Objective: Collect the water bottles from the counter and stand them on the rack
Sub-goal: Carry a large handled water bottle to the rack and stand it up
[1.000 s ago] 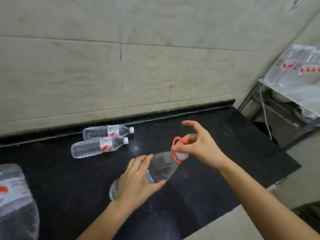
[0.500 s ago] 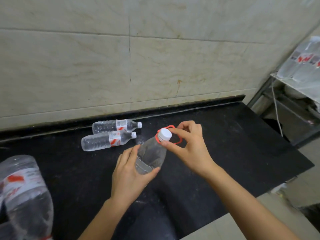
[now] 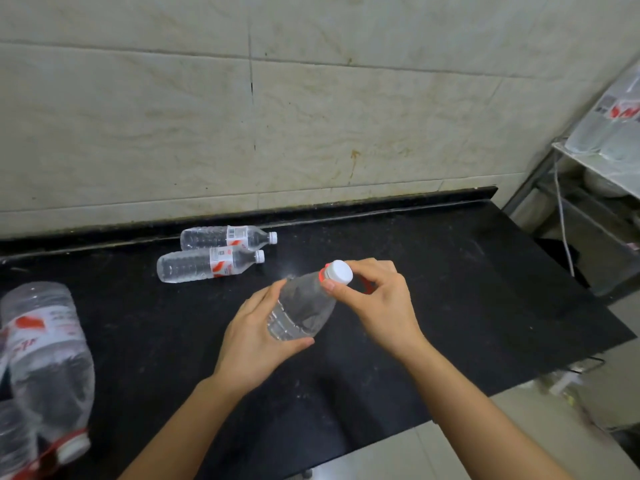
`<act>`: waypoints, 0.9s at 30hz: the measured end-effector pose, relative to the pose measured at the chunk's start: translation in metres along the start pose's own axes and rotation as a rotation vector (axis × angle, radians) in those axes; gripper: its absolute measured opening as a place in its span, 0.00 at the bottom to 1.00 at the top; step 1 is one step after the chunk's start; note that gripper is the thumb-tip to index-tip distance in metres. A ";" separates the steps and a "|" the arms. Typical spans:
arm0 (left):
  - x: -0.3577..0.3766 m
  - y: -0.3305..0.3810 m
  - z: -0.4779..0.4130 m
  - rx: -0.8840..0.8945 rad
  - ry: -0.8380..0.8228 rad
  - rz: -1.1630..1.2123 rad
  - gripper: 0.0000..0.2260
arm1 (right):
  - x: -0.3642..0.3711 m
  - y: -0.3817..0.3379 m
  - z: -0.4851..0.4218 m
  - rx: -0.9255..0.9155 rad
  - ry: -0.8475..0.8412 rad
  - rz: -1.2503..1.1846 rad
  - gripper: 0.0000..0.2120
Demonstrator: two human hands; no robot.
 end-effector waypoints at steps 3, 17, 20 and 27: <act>0.036 0.025 0.017 -0.010 -0.026 0.098 0.40 | -0.036 0.007 0.015 -0.056 0.041 0.040 0.07; 0.324 0.286 0.042 0.152 -0.173 0.441 0.31 | -0.394 0.046 0.066 -0.228 0.222 0.245 0.09; 0.369 0.349 0.027 0.236 -0.235 0.438 0.31 | -0.473 0.051 0.065 -0.232 0.327 0.253 0.07; 0.464 0.500 -0.028 0.455 -0.348 0.394 0.34 | -0.645 0.054 0.033 -0.267 0.587 0.273 0.06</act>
Point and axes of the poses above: each hand's wrist, its own z-axis away from the middle knuckle, its own x-axis out of the palm, y = z × x, the point moved 9 cm from there along -z, towards the middle knuckle, and after that the axes turned 1 degree about -x, right-handed, at the moved point
